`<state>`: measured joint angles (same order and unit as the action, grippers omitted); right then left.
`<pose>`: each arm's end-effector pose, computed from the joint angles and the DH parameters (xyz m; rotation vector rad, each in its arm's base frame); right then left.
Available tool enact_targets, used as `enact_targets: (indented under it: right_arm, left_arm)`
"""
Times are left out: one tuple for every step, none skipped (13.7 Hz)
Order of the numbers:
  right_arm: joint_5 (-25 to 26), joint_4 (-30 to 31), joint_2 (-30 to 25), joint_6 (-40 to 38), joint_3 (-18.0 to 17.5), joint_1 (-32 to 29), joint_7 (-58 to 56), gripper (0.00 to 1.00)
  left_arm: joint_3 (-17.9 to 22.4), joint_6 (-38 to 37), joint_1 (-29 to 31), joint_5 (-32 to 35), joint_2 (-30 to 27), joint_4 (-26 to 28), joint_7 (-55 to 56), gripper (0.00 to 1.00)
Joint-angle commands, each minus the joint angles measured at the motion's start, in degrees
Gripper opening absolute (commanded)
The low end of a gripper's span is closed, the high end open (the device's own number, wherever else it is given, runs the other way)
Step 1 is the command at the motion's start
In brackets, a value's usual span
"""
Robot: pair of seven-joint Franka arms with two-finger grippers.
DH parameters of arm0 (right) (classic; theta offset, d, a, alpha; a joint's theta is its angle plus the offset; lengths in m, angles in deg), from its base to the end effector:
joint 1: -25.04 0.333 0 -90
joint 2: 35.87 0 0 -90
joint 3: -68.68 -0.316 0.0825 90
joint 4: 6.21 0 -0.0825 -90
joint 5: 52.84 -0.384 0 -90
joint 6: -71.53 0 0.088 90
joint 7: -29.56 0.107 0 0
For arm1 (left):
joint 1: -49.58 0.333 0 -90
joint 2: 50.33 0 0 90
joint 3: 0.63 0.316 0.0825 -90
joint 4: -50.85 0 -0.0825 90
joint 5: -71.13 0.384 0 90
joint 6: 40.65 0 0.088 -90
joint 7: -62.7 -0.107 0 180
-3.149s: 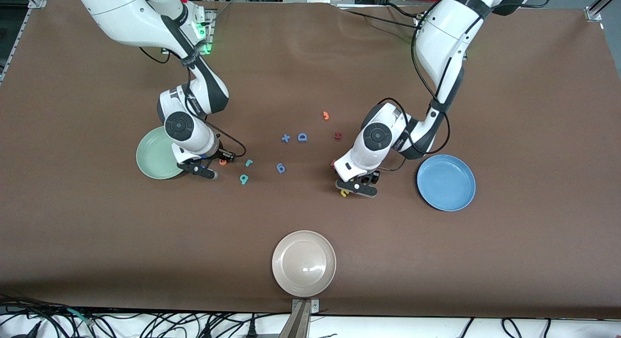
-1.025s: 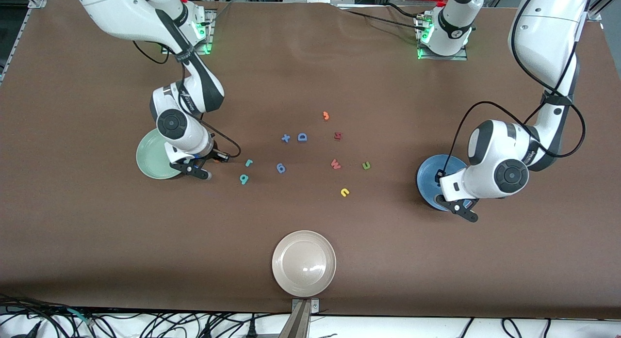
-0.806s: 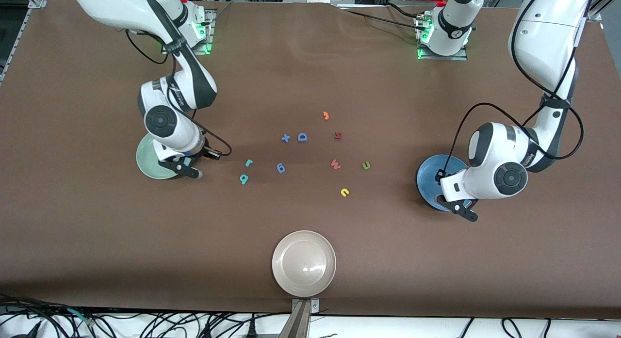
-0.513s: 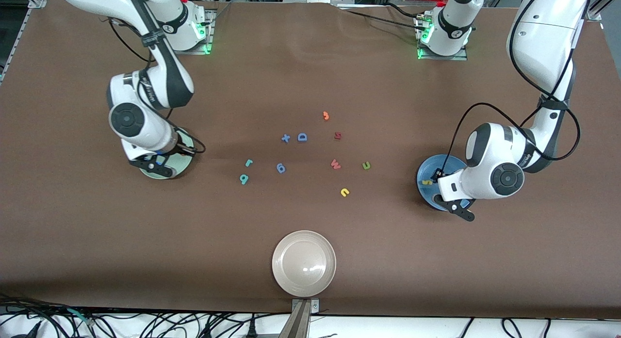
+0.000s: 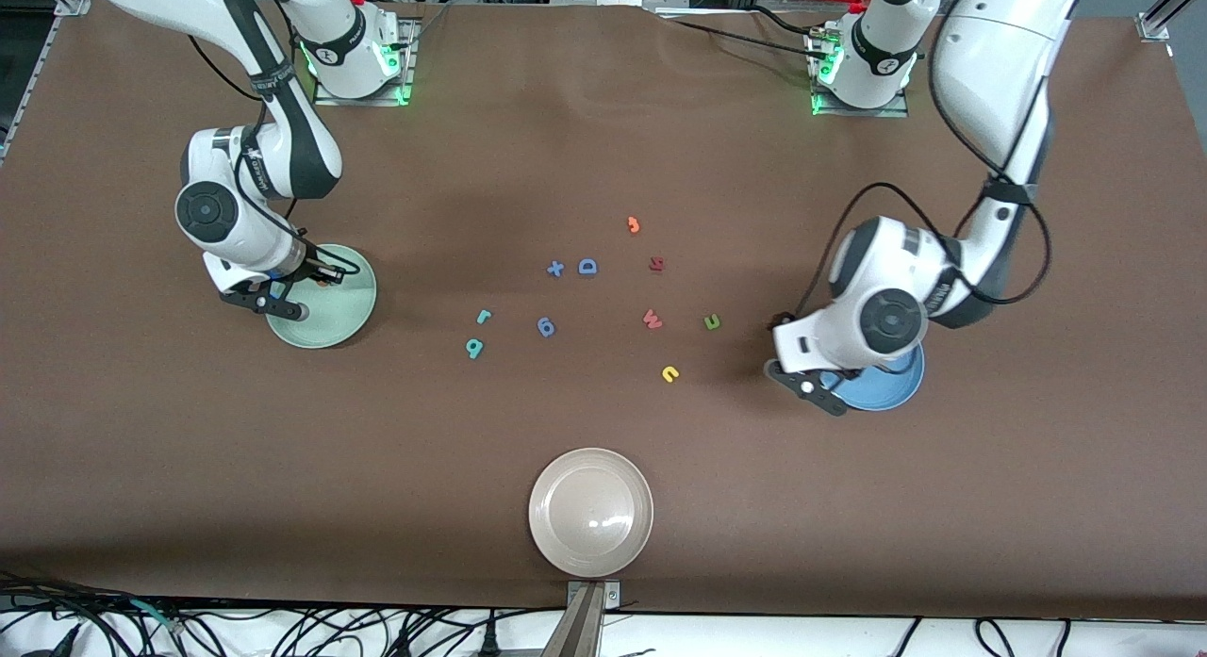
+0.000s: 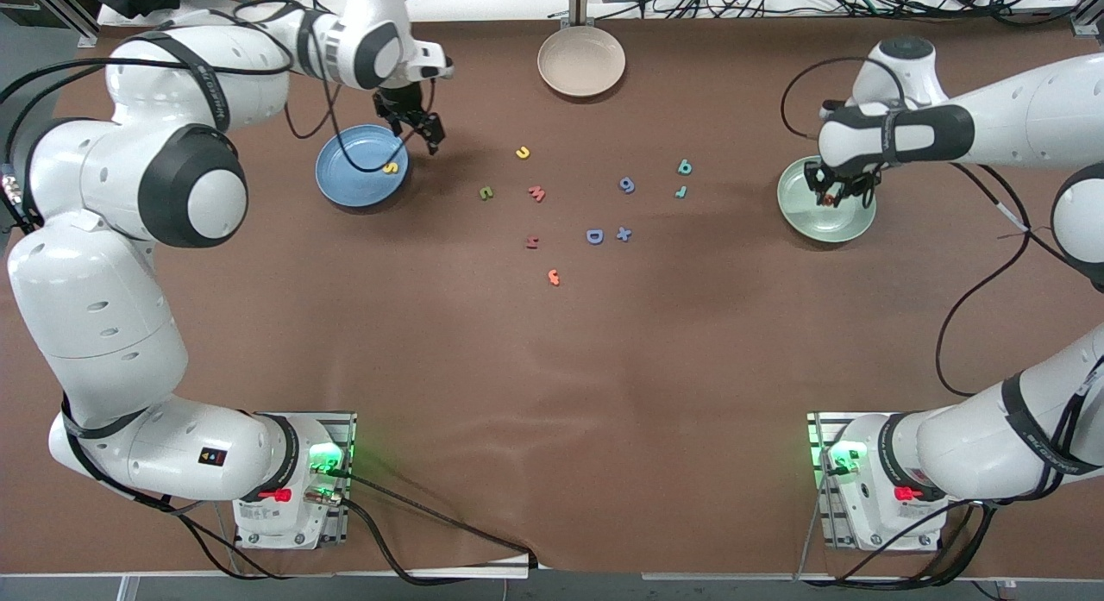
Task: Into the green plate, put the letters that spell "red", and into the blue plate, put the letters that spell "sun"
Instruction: 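Drop the s and e on the blue and green plates with both grippers, then grasp the green n with the left gripper while the right gripper reaches the teal b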
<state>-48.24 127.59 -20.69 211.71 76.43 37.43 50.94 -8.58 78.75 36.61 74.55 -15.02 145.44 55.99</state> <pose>0.5004 0.0386 0.2118 3.0019 -0.3385 -0.1964 0.6255 -0.2257 0.2421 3.0221 -0.7685 -0.2805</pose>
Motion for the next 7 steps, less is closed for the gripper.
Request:
enact_targets:
  right_arm:
    - [0.58,2.08,-0.06,2.73,1.66,0.09,-3.18,0.13]
    - [0.58,2.08,0.03,2.82,1.66,0.09,-3.18,0.32]
    - [0.41,2.08,0.03,2.82,1.66,0.09,-3.18,0.73]
    - [0.32,1.99,0.03,2.82,1.66,0.09,-3.18,0.93]
    - [0.32,1.99,0.03,2.82,1.66,0.09,-3.1,0.98]
    - [0.32,1.9,0.03,2.82,1.66,0.09,-3.1,0.98]
    - [0.23,1.73,-0.23,2.73,1.57,0.17,-2.75,0.98]
  left_arm:
    - [0.48,0.31,-5.56,1.33,-0.25,0.07,13.17,1.0]
    - [0.48,1.27,-6.79,1.5,0.54,0.07,15.74,1.0]
    - [0.4,3.02,-6.98,0.9,0.81,0.33,17.85,1.0]
    - [0.4,3.73,-7.24,0.8,1.42,0.33,20.83,1.0]
    - [0.4,4.26,-8.55,0.8,2.04,0.33,24.95,1.0]
    - [0.4,5.83,-9.87,0.89,2.65,0.51,29.6,1.0]
    - [0.4,7.24,-11.1,1.24,3.35,0.6,34.17,1.0]
